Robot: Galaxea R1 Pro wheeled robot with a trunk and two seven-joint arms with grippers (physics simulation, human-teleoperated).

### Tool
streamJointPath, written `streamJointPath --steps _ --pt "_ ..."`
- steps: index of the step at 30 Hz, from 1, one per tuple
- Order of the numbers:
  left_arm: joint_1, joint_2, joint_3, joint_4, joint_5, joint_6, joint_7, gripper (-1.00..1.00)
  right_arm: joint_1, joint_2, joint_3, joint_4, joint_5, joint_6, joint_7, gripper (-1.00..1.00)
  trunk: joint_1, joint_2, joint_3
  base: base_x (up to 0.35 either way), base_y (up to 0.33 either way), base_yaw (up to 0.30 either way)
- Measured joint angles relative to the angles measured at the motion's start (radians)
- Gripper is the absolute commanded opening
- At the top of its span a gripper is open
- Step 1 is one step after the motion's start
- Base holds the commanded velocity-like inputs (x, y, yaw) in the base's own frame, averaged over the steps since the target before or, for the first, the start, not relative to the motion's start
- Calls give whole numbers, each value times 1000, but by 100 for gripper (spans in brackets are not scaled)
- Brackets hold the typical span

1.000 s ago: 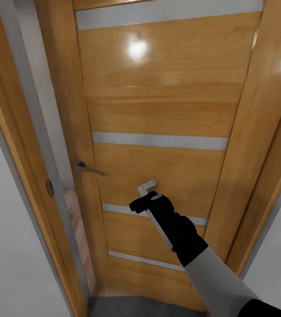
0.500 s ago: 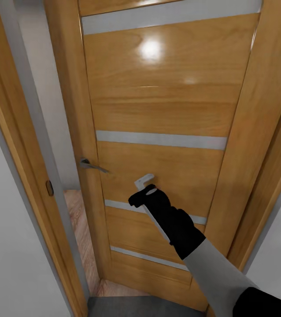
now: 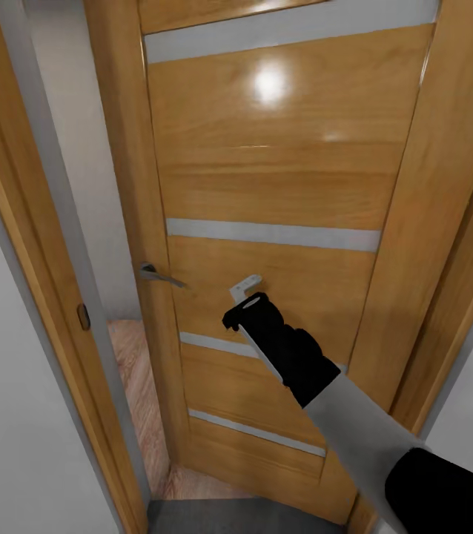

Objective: Move the two storage containers from the living room to the garage. In the garage, place one container on the floor and stack the other container on top of it (either order is fine).

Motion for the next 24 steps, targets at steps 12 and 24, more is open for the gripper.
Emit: streamJointPath --steps 12,24 --pt "0 0 0 -8 0 0 0 100 -53 0 1 68 -40 -23 -27 100 0 0 0 0 0 0" --pt "0 0 0 -11 0 0 0 100 -54 0 0 39 -6 -13 -42 100 0 0 0 0 0 0"
